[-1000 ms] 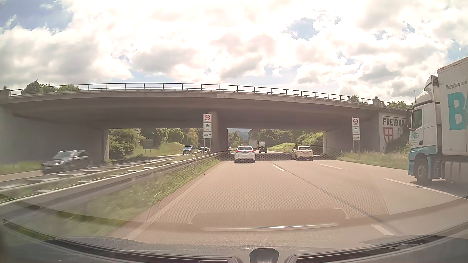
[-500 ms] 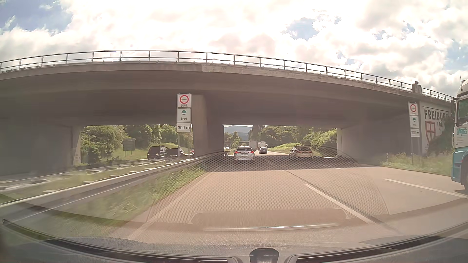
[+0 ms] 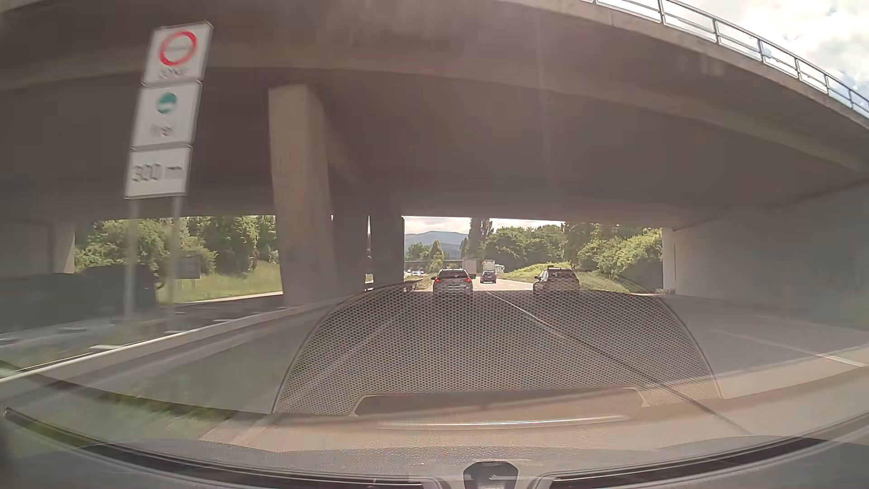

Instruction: Follow the waypoints while adhering to traffic rules and regulations

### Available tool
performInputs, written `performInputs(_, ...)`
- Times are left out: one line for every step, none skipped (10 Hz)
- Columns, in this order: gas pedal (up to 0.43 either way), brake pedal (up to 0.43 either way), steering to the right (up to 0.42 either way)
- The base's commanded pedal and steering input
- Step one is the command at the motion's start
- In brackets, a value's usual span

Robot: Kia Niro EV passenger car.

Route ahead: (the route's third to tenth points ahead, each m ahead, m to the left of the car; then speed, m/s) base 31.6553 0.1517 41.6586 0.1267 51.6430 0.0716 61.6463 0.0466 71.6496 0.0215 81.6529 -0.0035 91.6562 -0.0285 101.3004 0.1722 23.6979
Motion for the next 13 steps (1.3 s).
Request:
performInputs(0.028,0.0,0.0)
performInputs(0.028,0.0,0.0)
performInputs(0.028,0.0,0.0)
performInputs(0.028,0.0,0.0)
performInputs(0.028,0.0,0.0)
performInputs(0.028,0.0,0.0)
performInputs(0.028,0.0,0.0)
performInputs(0.028,0.0,0.0)
performInputs(0.028,0.0,0.0)
performInputs(0.028,0.0,0.0)
performInputs(0.028,0.0,0.0)
performInputs(0.028,0.0,0.0)
performInputs(0.039,0.0,0.0)
